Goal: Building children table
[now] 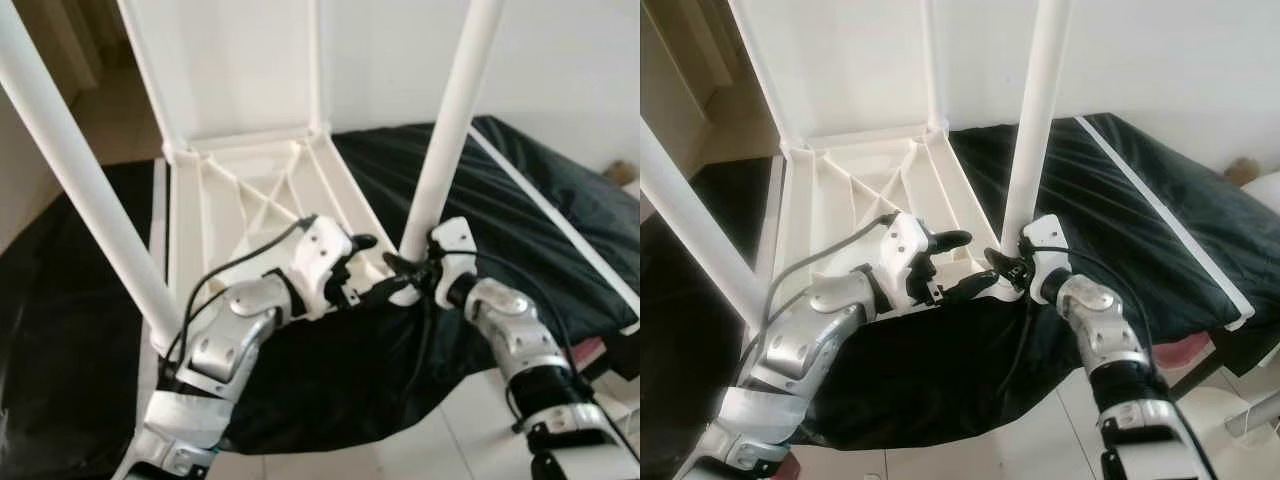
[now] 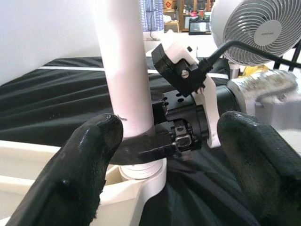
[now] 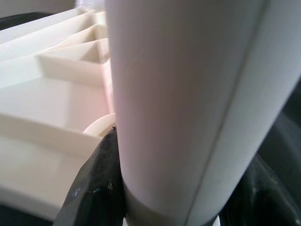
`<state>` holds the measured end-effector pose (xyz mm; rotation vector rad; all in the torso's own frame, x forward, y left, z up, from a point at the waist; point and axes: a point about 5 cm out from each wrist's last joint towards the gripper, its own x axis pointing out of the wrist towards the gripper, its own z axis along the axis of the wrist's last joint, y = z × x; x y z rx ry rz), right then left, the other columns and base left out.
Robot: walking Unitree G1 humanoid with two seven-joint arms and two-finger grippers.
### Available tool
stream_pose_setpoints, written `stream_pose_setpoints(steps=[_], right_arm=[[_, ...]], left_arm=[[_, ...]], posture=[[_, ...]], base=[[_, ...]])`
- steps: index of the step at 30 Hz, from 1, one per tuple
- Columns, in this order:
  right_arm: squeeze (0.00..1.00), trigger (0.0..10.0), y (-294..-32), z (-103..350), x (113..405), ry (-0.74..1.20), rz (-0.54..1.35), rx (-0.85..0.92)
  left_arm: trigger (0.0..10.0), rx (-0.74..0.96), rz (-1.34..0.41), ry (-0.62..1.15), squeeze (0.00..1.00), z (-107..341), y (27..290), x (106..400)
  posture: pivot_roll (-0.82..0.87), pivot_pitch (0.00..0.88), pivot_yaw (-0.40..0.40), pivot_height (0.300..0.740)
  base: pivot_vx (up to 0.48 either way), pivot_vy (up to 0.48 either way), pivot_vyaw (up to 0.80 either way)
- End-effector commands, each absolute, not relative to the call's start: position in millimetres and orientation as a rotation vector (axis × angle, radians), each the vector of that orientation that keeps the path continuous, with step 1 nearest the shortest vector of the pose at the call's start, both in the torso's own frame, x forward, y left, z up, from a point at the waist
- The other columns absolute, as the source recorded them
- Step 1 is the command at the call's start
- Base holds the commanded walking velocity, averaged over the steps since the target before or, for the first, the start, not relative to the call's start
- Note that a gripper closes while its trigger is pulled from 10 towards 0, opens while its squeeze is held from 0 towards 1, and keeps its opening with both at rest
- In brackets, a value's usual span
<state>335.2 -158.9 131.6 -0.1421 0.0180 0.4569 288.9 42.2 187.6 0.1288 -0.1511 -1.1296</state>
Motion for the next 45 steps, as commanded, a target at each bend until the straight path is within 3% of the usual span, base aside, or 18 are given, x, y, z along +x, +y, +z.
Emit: stream_pose_setpoints(steps=[1,10,17,21,37,39,40,45], right_arm=[[0.0,10.0,-167.1,113.4,330.7,0.108,0.376,-0.213],[0.0,10.0,-152.9,100.0,317.4,0.154,0.161,-0.1],[0.0,10.0,-118.6,100.8,303.2,0.13,-0.061,0.055],[0.0,10.0,-103.0,102.9,300.7,0.137,-0.022,0.07],[0.0,10.0,-103.8,109.1,295.8,0.124,-0.04,0.042],[0.05,10.0,-105.8,110.6,295.8,0.116,-0.042,0.043],[1.0,10.0,-108.1,113.3,295.6,0.099,-0.035,0.044],[1.0,10.0,-111.2,120.1,294.2,0.05,-0.018,0.047]], left_arm=[[10.0,0.134,-1.093,-0.142,0.0,185.5,43.4,292.6],[10.0,0.134,-1.088,-0.143,0.0,184.6,42.7,293.5],[10.0,0.14,-1.078,-0.147,0.0,185.2,41.9,294.8],[10.0,0.139,-1.081,-0.154,0.0,187.0,41.6,294.5],[10.0,0.145,-1.081,-0.153,0.0,187.1,42.8,293.7],[10.0,0.144,-1.082,-0.155,0.0,187.6,42.4,293.5],[10.0,0.144,-1.083,-0.156,0.0,188.1,42.1,293.3],[10.0,0.144,-1.086,-0.159,0.0,188.6,41.7,293.0]], posture=[[0.02,0.0,0.0,0.74],[0.01,0.0,0.002,0.74],[0.02,0.0,-0.004,0.74],[0.02,0.0,-0.007,0.74],[0.03,0.0,-0.008,0.74],[0.03,0.0,-0.008,0.74],[0.03,0.0,-0.008,0.74],[0.03,0.0,-0.008,0.74]], base=[[0.0,0.0,0.0],[0.0,0.0,0.0],[0.0,0.0,0.0],[0.0,0.0,0.0],[0.0,0.0,0.0],[0.0,0.0,0.0],[0.0,0.0,0.0],[0.0,0.0,0.0]])
